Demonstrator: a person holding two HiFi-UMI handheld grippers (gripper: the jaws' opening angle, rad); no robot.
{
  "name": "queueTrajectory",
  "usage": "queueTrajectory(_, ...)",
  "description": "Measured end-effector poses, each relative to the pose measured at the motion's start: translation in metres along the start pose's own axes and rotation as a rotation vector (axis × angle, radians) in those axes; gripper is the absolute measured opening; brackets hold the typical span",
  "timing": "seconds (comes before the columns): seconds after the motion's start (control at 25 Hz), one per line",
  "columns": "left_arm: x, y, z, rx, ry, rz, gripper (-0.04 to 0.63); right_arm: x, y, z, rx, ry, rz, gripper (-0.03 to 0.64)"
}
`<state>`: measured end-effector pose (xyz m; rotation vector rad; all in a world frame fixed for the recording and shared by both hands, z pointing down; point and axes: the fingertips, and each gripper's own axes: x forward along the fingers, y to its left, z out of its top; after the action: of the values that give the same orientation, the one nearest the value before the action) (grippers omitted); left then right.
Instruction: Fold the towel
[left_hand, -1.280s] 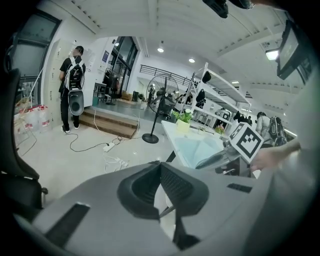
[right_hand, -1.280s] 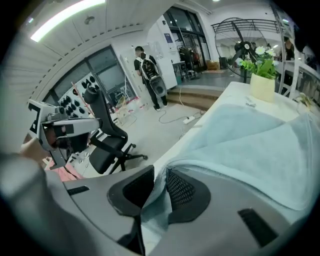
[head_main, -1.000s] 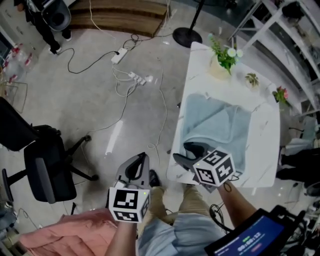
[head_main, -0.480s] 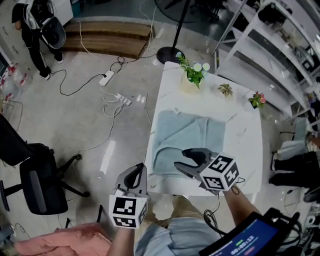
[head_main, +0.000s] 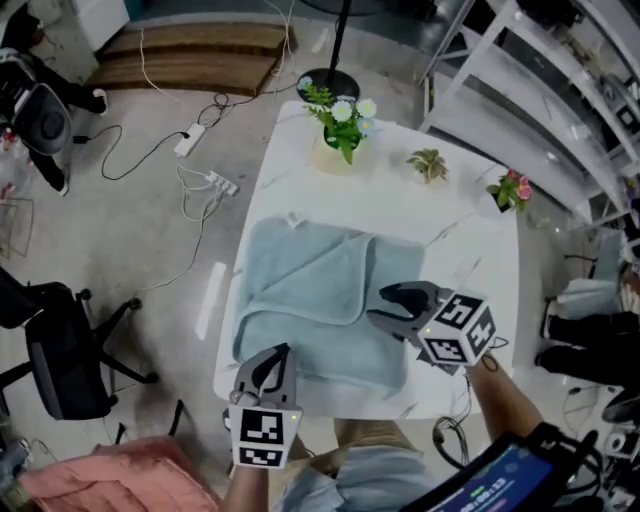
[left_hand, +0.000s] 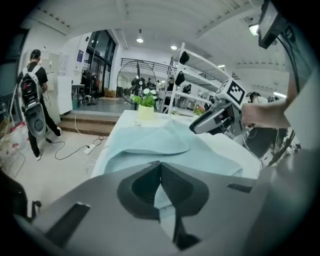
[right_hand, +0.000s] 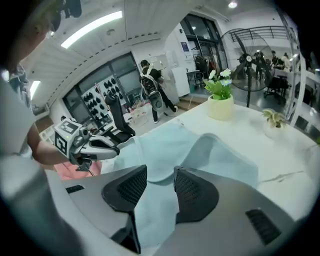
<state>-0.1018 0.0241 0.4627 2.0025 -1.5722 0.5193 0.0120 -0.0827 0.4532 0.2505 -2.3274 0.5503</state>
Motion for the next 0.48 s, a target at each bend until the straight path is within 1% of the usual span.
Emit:
queueTrajectory(0.16, 0.02, 0.001, -0.019, 0.015, 0.064, 0.026, 0.006, 0.022, -0.008, -0.004, 0.079, 0.001, 0.131, 0.187)
queueTrajectory(0.24, 0.026, 0.001, -0.024, 0.008, 0.08, 0.029, 0.006, 0.031, -0.01, -0.004, 0.117, 0.01, 0.174, 0.187)
queueTrajectory(0.32, 0.03, 0.002, -0.026, -0.002, 0.091, 0.027, 0.006, 0.039, -0.011, -0.004, 0.125, 0.038, 0.2, 0.179)
queueTrajectory(0.4, 0.032, 0.002, -0.028, -0.008, 0.102, 0.017, 0.006, 0.043, -0.008, 0.0, 0.125, 0.059, 0.232, 0.018)
queueTrajectory(0.48, 0.034, 0.002, -0.031, -0.014, 0.114, 0.004, 0.006, 0.043, -0.003, 0.011, 0.161, 0.053, 0.276, 0.018)
